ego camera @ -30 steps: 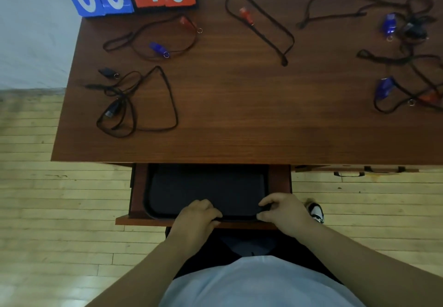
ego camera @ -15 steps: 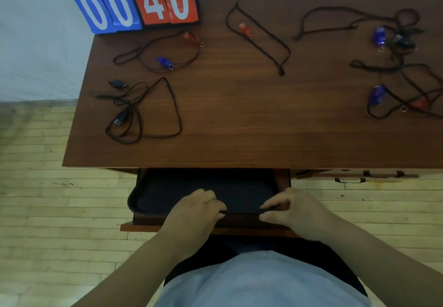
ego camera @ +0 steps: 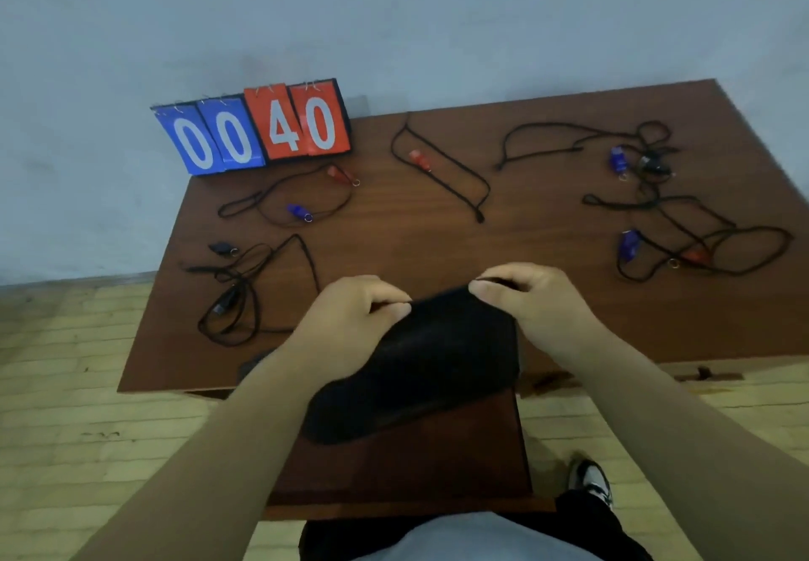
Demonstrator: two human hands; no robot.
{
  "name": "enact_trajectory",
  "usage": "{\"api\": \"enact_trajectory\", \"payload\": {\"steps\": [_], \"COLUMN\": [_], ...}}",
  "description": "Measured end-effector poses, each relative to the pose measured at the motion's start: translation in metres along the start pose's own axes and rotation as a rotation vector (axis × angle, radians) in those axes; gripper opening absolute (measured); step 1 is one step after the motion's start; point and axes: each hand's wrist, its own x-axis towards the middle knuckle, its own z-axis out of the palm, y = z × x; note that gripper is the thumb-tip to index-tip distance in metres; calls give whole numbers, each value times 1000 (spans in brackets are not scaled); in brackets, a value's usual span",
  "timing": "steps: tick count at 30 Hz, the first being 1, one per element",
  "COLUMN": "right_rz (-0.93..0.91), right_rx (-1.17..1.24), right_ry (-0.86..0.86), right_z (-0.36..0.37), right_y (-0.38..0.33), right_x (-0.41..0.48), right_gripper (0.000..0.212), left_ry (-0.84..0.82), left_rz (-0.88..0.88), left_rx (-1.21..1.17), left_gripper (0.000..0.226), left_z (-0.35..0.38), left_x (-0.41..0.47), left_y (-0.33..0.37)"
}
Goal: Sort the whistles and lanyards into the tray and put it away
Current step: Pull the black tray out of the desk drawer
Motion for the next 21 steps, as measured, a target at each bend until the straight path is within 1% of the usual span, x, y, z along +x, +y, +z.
{"api": "enact_trajectory", "payload": {"steps": [3,6,9,11,14,16,18,21], "right_rz": [-109,-222,-336,-394,-380,-295,-203,-155], "right_rx": [63,73,4,-106,-250,-376,-478,-509], "right_ry": [74,132,196,188,89,-15,-103,-190], "right_z": [-15,-31,-50,-61,-74,-78,-80,-85], "right_y": [-33,-67,-91,-94,-73,-43,-13,16], "right_x": [12,18,20,16,4,-5,-15,-32], "right_gripper": [6,8,6,8,14,13,17,19], "left_ry": [123,195,264,281,207,110,40,-43], "left_rz": [42,106,172,211,219,206,240,266], "left_rx": [-52,-65,-30,16,38,34,92,145], "left_gripper": [18,21,23,23,20,20,22,28], "left_z": [-30,-60,-77,-75,-47,-20,2,22], "left_x": [15,25,30,30,28,23,17,11], "left_y": [27,56,75,78,70,61,55,50]}}
